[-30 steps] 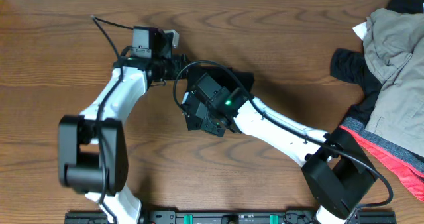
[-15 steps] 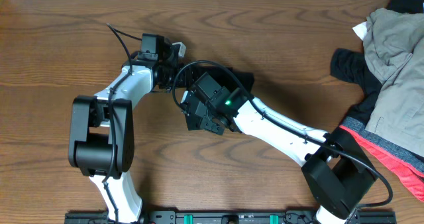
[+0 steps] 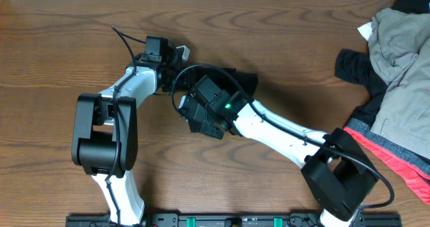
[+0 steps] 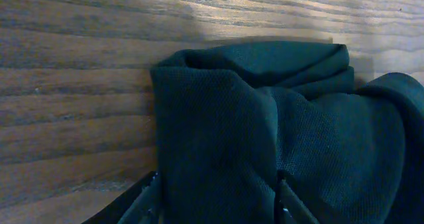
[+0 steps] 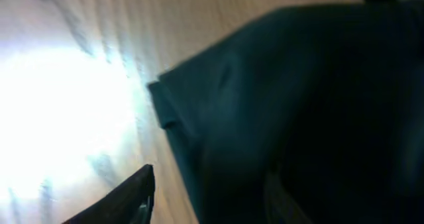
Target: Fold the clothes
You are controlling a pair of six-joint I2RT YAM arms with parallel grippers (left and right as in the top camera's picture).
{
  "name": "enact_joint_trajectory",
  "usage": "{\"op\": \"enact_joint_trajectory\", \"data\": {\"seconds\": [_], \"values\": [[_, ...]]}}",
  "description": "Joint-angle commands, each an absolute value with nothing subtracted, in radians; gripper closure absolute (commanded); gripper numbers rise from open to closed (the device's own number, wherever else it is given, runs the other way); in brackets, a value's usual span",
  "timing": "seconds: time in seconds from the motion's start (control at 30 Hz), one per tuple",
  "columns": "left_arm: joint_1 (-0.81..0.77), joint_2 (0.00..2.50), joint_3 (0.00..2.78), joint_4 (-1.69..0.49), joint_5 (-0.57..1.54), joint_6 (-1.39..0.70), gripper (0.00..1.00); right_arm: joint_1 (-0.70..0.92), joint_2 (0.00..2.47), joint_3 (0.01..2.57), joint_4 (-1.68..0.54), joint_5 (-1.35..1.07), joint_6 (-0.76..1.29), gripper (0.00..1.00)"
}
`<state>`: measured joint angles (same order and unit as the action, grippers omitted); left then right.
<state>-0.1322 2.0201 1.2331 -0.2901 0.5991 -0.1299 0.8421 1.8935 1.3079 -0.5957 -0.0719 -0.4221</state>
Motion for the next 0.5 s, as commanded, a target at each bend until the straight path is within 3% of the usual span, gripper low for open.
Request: {"op": "enact_joint_trajectory", "data": {"seconds": [0.0, 0.47], "values": [[-0.139, 2.04, 1.241, -0.297, 0.591, -0.113, 0.46, 0.884, 1.905, 1.32, -0.575, -0.072, -0.435, 0.47], [-0.139, 2.04, 1.241, -0.305, 0.591, -0.113, 0.45, 0.88, 1.91, 1.32, -0.511, 0.082, -0.488, 0.59]]}}
